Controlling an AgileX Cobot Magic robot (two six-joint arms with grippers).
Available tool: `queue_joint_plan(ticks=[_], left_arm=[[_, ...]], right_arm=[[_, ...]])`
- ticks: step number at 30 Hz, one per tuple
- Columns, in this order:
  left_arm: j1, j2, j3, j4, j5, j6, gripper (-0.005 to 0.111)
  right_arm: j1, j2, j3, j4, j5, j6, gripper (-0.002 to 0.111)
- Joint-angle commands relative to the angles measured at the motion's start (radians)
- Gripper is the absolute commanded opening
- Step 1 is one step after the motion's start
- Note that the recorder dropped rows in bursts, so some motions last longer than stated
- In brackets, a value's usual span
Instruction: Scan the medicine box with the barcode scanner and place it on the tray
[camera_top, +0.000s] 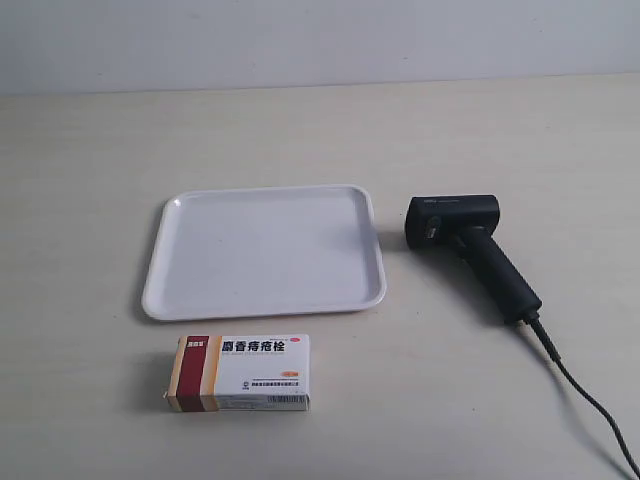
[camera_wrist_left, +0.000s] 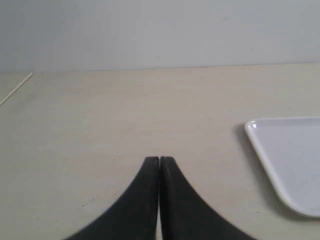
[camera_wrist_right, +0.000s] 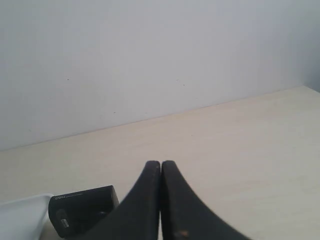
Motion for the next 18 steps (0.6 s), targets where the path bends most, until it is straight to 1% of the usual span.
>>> queue_joint_plan(ticks=[1,9,11,13,15,18], left_arm=[[0.005,-0.007,0.000,0.005,-0.003,0.000,0.003],[0.005,-0.007,0.000,0.005,-0.003,0.000,0.003],[0.005,-0.007,0.000,0.007,-0.021,0.000,0.003],[0.005,-0.007,0.000,-0.056,-0.085,-0.043,0.003],[0.005,-0.007,0.000,-0.154,-0.185,-0.124,0.003],[0.005,-0.007,0.000,-0.165,-0.436,-0.207,0.003]], right_arm=[[-0.006,-0.007,0.004,0.000,-0.004,0.000,0.000],[-0.006,-0.007,0.004,0.000,-0.004,0.000,0.000],[-0.006,-0.007,0.004,0.000,-0.004,0.000,0.000],[-0.006,-0.007,0.004,0.000,-0.006,0.000,0.000],[-0.006,-0.007,0.004,0.000,-0.015,0.000,0.000],[-0.006,-0.007,0.004,0.000,-0.089,0.002,0.000]])
